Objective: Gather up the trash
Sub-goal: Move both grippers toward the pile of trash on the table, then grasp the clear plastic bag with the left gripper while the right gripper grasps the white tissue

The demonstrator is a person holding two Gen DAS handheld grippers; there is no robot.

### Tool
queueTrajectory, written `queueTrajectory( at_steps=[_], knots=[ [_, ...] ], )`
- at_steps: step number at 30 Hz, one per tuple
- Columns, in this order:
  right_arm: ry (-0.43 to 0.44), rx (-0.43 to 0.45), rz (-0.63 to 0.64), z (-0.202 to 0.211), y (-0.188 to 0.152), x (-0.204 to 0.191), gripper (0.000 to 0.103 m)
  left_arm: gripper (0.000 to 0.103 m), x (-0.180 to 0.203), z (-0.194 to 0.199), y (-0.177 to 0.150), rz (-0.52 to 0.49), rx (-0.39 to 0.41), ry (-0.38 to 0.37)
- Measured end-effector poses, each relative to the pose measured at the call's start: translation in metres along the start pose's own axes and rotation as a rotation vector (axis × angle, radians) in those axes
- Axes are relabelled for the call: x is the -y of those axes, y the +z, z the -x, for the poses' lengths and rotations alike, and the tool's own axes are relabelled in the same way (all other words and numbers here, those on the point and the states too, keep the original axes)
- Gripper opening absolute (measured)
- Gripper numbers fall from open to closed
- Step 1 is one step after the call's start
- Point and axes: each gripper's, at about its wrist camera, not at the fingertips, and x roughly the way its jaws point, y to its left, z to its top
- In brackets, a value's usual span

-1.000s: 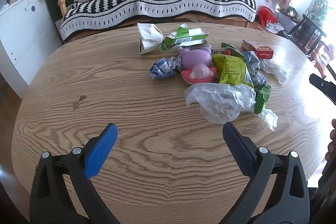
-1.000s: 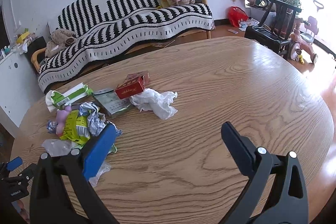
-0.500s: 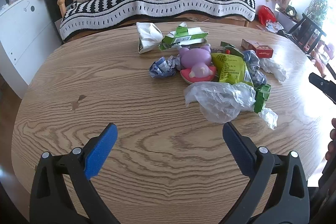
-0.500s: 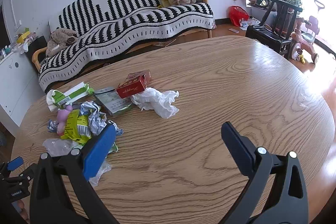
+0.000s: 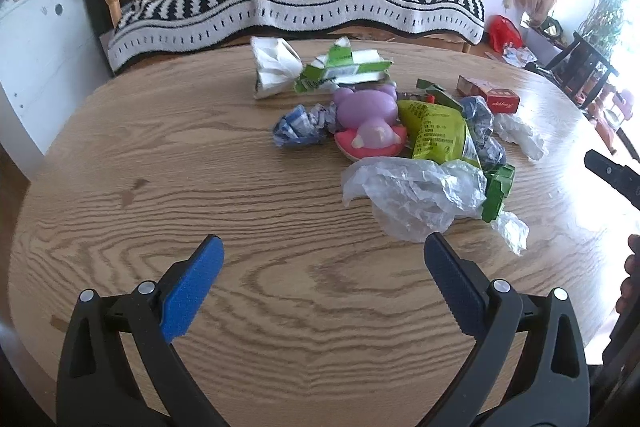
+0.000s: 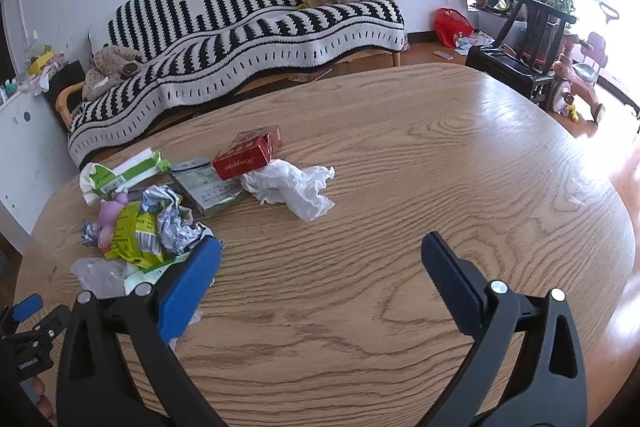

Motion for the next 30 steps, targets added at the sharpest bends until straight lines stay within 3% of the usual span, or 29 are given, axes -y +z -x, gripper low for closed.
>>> queueTrajectory(
  at_steps=[5, 7, 11, 16, 17, 18, 19, 20, 21, 23, 26, 30],
  knots=[
    [-0.037, -0.007, 0.061, -0.016, 0.011, 0.007, 0.097, 0.097, 0.005, -0.016, 0.007, 0.058, -0.025, -0.092],
    [-0.012, -0.037, 0.033, -0.029, 0.013, 0.011, 0.097, 0.097, 0.011, -0.019, 0.012, 0.075, -0.030, -0.137],
    [0.009, -0.067, 0.053, -0.054, 0.022, 0.005, 0.097, 0.097, 0.021, -0.036, 0.020, 0.081, -0.052, -0.156],
    [-0.022, -0.074, 0.122, -0.093, 0.042, -0.008, 0.095, 0.097, 0.013, -0.060, 0.031, 0.185, -0.103, -0.199],
    [-0.013, -0.084, 0.126, -0.101, 0.045, -0.010, 0.088, 0.090, 0.013, -0.063, 0.033, 0.192, -0.103, -0.209],
    [0.002, -0.094, 0.131, -0.109, 0.050, -0.011, 0.083, 0.068, 0.014, -0.066, 0.034, 0.186, -0.114, -0.216],
    [0.025, -0.114, 0.131, -0.118, 0.053, -0.013, 0.067, 0.058, 0.019, -0.071, 0.035, 0.165, -0.142, -0.259],
    [0.032, -0.087, 0.149, -0.121, 0.054, -0.016, 0.064, 0.044, 0.020, -0.074, 0.034, 0.162, -0.163, -0.289],
    [0.034, -0.095, 0.170, -0.123, 0.050, -0.019, 0.053, 0.034, 0.021, -0.076, 0.033, 0.162, -0.179, -0.312],
    [0.068, -0.105, 0.190, -0.120, 0.047, -0.026, 0.020, 0.020, 0.025, -0.077, 0.031, 0.135, -0.173, -0.320],
    [0.095, -0.128, 0.163, -0.113, 0.043, -0.027, 0.014, 0.006, 0.029, -0.068, 0.032, 0.115, -0.151, -0.316],
    [0.133, -0.102, 0.122, -0.089, 0.037, -0.029, 0.013, 0.004, 0.029, -0.048, 0.033, 0.072, -0.095, -0.262]
  ],
)
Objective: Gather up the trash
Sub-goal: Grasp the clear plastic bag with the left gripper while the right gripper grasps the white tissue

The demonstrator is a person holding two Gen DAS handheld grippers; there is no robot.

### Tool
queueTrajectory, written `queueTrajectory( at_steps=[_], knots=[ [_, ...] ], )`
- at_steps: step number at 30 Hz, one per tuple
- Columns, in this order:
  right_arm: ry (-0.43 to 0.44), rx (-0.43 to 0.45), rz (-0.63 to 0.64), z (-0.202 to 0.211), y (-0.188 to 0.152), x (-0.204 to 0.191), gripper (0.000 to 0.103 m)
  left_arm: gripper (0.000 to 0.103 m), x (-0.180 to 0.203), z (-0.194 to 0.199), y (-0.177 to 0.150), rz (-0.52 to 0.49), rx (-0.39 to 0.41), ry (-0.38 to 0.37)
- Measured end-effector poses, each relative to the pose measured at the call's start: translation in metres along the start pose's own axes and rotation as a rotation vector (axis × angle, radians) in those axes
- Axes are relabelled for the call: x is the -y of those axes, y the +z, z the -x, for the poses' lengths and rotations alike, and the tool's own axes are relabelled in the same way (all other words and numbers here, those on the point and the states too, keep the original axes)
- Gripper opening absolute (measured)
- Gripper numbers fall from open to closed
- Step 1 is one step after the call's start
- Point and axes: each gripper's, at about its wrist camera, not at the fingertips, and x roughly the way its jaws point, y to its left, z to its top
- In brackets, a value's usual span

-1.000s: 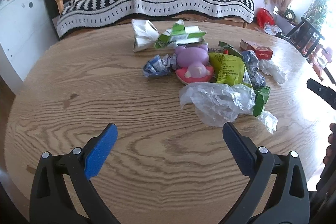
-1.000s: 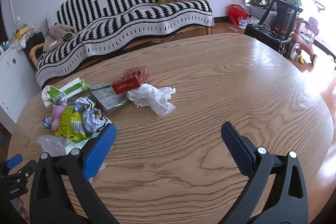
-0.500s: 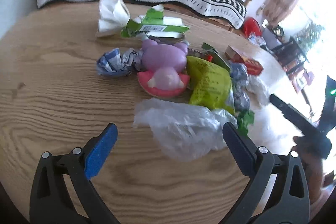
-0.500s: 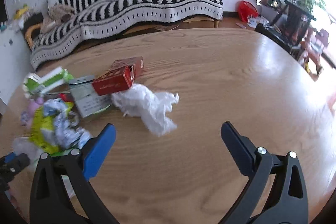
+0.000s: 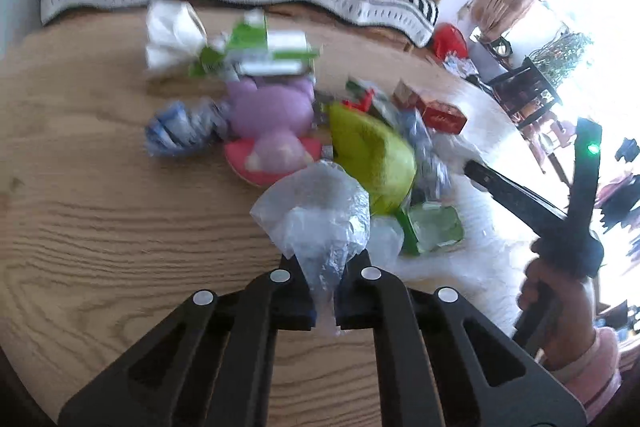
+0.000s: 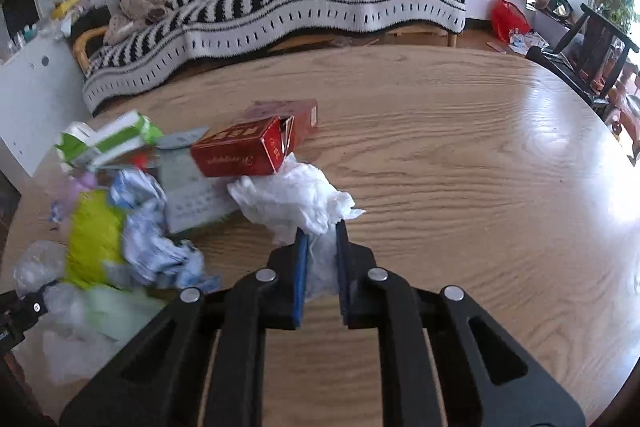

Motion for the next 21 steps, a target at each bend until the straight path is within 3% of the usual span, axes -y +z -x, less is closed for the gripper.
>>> queueTrajectory(
  at_steps=[3, 12, 16, 21],
  knots=[
    [0.024, 0.008, -0.017, 0.020, -0.009, -0.004, 0.013, 0.004, -0.014, 0.022, 0.002, 0.009, 0.044, 0.083],
    [0.060, 0.045, -0.074, 0.061, -0.031, -0.017, 0.013, 0.004, -0.052, 0.050, -0.001, 0.034, 0.071, 0.180],
    [0.059, 0.053, -0.051, 0.065, -0.033, -0.031, 0.013, 0.004, -0.065, 0.052, -0.006, 0.073, 0.051, 0.141],
    [0.086, 0.088, -0.063, 0.080, -0.043, -0.046, 0.013, 0.004, -0.058, 0.055, -0.006, 0.073, 0.069, 0.154]
  ],
)
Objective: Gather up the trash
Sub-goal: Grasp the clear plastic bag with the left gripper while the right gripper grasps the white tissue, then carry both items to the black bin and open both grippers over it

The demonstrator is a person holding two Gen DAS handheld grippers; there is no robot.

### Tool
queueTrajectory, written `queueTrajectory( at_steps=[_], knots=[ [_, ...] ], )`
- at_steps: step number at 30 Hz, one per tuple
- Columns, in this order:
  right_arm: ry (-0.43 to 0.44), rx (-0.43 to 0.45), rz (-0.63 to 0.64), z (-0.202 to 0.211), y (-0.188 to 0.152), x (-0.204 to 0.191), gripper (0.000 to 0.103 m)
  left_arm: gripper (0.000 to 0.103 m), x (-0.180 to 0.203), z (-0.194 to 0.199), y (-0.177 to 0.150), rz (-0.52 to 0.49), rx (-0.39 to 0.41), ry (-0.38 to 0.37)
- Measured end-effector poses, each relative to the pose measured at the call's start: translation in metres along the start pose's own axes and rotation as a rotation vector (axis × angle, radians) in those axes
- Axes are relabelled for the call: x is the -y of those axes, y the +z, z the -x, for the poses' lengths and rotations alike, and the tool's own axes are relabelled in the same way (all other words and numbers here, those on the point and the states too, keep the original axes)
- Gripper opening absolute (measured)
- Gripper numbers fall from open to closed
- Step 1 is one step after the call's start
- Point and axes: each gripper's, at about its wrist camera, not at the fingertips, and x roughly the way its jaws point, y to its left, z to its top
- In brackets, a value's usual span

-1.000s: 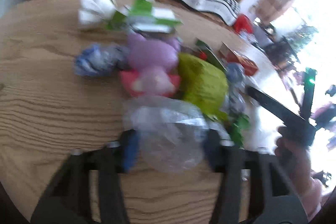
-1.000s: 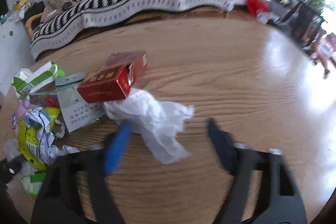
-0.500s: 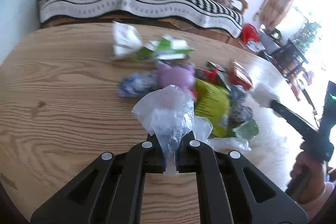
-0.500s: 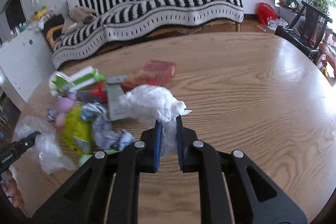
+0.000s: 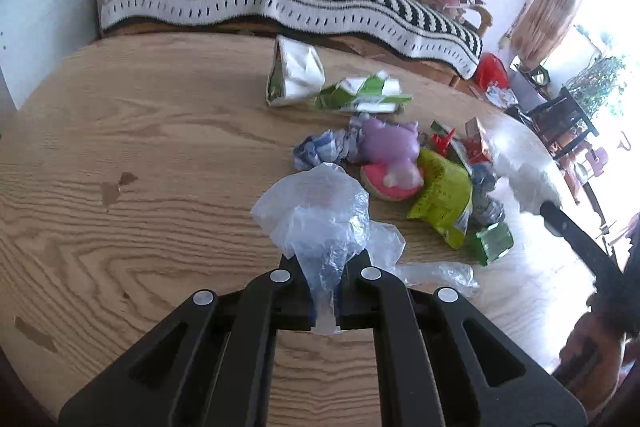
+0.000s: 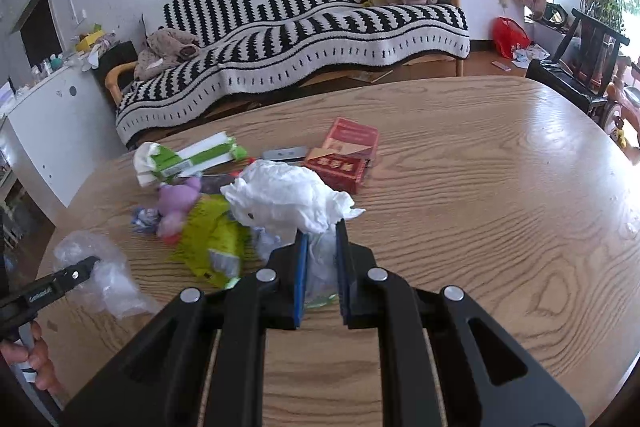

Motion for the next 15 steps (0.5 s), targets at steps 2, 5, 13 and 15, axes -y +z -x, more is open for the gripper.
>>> queueTrajectory(
  at_steps=[2, 5, 13, 15],
  knots=[
    [0.025, 0.046, -0.027, 0.022, 0.000, 0.000, 0.013, 0.004, 0.011, 0.007, -0.005, -0.025, 0.019, -0.001],
    [0.037, 0.087, -0.050, 0.061, -0.003, 0.012, 0.013, 0.004, 0.033, 0.016, -0.016, -0.075, 0.035, 0.003],
    [0.001, 0.118, -0.113, 0.178, -0.053, 0.087, 0.013, 0.005, 0.144, 0.071, -0.069, -0.234, 0.045, -0.186],
    [-0.023, 0.127, -0.131, 0.204, -0.071, 0.109, 0.013, 0.005, 0.182, 0.078, -0.090, -0.289, 0.001, -0.276]
  ],
)
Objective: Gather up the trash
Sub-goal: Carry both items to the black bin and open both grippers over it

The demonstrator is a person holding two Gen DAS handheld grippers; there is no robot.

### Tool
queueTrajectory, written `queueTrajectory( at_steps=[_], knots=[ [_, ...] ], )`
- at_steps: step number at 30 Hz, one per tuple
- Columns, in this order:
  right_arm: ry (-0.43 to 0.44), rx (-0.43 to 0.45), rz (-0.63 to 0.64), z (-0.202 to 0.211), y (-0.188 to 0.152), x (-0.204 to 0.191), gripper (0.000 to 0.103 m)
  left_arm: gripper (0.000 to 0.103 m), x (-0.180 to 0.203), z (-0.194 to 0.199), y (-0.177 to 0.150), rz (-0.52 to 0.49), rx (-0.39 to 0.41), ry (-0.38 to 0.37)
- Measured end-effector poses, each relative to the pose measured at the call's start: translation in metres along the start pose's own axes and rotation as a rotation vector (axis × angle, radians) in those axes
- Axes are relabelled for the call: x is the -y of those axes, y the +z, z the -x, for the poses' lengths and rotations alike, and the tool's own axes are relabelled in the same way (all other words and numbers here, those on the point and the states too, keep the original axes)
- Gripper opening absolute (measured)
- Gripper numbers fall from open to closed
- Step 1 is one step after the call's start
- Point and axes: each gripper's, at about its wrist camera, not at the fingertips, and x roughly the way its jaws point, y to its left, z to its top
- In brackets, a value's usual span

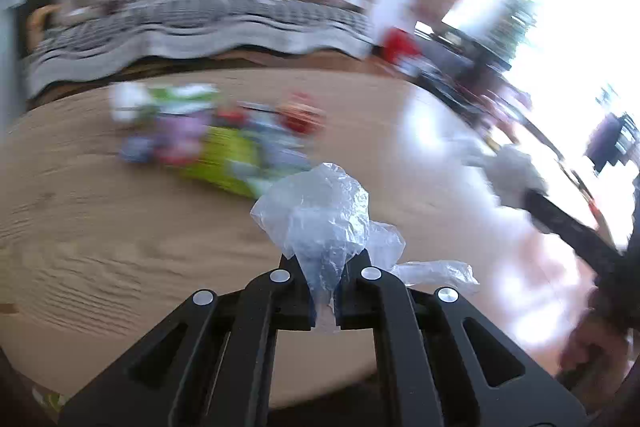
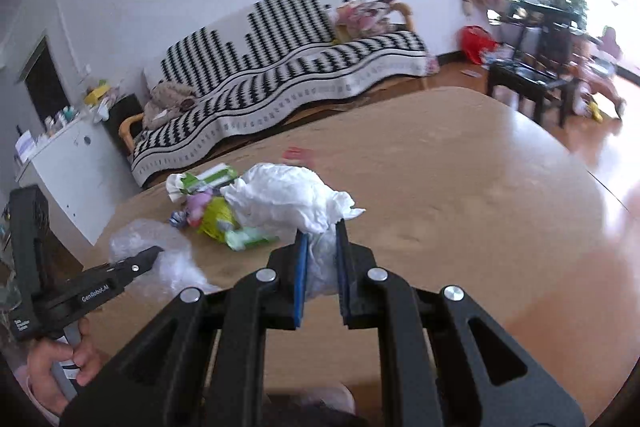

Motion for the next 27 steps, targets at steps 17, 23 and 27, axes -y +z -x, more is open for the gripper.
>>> queueTrajectory(
  at_steps=[17, 23, 27],
  knots=[
    [-0.196, -0.330, -0.330, 0.032, -0.173, 0.197, 0.013, 0.004, 0.152, -0.149, -0.128, -0.213, -0.458, -0.204],
    [-0.188, -0.356, -0.354, 0.028, -0.183, 0.203, 0.013, 0.004, 0.153, -0.156, -0.133, -0.269, -0.498, -0.196],
    [-0.193, -0.353, -0.367, 0.034, -0.183, 0.211, 0.013, 0.004, 0.172, -0.156, -0.140, -0.272, -0.484, -0.215]
  ],
)
